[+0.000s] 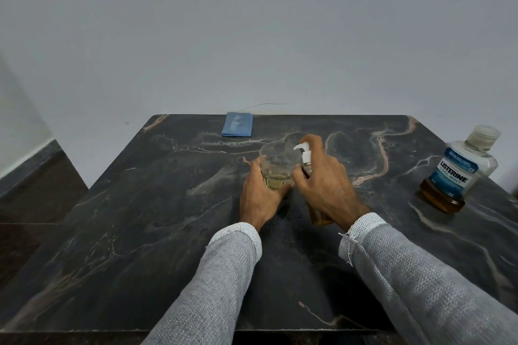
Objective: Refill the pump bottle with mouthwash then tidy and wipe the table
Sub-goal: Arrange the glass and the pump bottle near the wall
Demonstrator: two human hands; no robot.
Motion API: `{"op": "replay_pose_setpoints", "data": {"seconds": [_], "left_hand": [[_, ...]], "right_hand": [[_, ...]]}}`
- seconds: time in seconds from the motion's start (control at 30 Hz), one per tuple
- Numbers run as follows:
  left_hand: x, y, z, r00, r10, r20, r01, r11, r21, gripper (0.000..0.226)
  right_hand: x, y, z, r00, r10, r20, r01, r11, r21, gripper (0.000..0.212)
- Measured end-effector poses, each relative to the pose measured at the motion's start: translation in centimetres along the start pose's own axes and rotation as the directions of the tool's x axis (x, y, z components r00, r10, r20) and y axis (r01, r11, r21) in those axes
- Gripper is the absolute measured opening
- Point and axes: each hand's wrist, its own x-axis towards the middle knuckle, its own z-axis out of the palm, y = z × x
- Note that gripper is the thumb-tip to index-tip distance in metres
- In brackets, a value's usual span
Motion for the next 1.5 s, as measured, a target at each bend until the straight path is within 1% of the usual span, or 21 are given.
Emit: {"op": "replay_pose_setpoints", "data": {"seconds": [0.1,0.17,0.27,0.37,0.47,0.53,0.57,0.67,0.77,1.0,1.07,1.17,1.27,1.37,1.5], "left_hand": [[-0.2,0.1,-0.1,1.000,-0.008,-0.001,0.008,1.000,-0.010,0.082],[-0.3,0.2,-0.1,1.000,-0.005,-0.010,0.005,1.000,-0.003,0.079],[-0.5,0.4,-0.2,1.000,0.013,-0.009,-0.013,0.999,0.035,0.076],[-0.5,0.4,-0.3,1.000,0.030,-0.007,-0.030,0.998,0.047,0.071],[-0.5,0.4,-0.3,1.000,0.026,-0.001,-0.026,0.999,0.041,0.076],[-0.5,0.5,-0.3,1.000,0.018,0.002,-0.018,0.999,0.029,0.080],[-0.6,0.5,-0.3,1.000,0.011,0.002,-0.011,1.000,0.021,0.081],[-0.6,0.6,-0.3,1.000,-0.003,0.006,0.003,1.000,-0.012,0.089],[-0.5,0.5,-0.2,1.000,-0.012,0.004,0.012,1.000,-0.016,0.088],[0.0,0.1,0.0,1.000,-0.007,-0.003,0.007,1.000,0.006,0.087],[0.1,0.0,0.0,1.000,0.001,0.002,-0.001,1.000,0.007,0.089],[0.2,-0.1,0.0,1.000,0.005,-0.002,-0.005,1.000,0.013,0.091],[0.2,-0.2,0.0,1.000,0.011,-0.005,-0.010,1.000,0.013,0.093],[0.2,-0.2,0.1,1.000,0.021,-0.014,-0.021,1.000,0.010,0.092],[0.1,-0.1,0.0,1.000,0.025,-0.002,-0.025,1.000,0.007,0.095]], "right_hand": [[0.0,-0.1,0.2,0.999,-0.033,0.002,0.033,0.999,0.004,0.054],[0.0,-0.5,0.2,0.998,-0.066,0.018,0.065,0.998,0.026,0.056],[0.1,-1.2,0.5,0.993,-0.118,0.020,0.117,0.992,0.055,0.052],[0.3,-1.8,0.7,0.992,-0.125,0.013,0.124,0.991,0.058,0.053],[0.3,-1.6,0.6,0.989,-0.148,0.030,0.147,0.989,0.034,0.039],[0.3,-1.2,0.6,0.991,-0.128,0.037,0.126,0.991,0.036,0.030],[0.2,-1.0,0.6,0.994,-0.107,0.033,0.105,0.993,0.048,0.033],[0.1,-0.7,0.7,0.998,-0.059,0.007,0.059,0.997,0.057,0.049],[0.2,-0.1,0.7,0.999,-0.031,-0.012,0.031,0.999,0.041,0.053],[0.5,0.8,0.7,0.997,-0.030,-0.067,0.033,0.999,0.040,0.038],[0.3,0.9,0.7,0.998,-0.005,-0.070,0.011,0.997,0.081,0.043],[0.0,1.1,0.6,0.996,0.037,-0.077,-0.024,0.986,0.165,0.064],[-0.5,1.5,0.5,0.994,0.065,-0.084,-0.049,0.981,0.187,0.084],[-0.8,2.2,0.3,0.994,0.092,-0.058,-0.074,0.962,0.263,0.091],[-1.3,2.8,0.4,0.999,0.046,0.010,-0.046,0.918,0.395,0.091]]}}
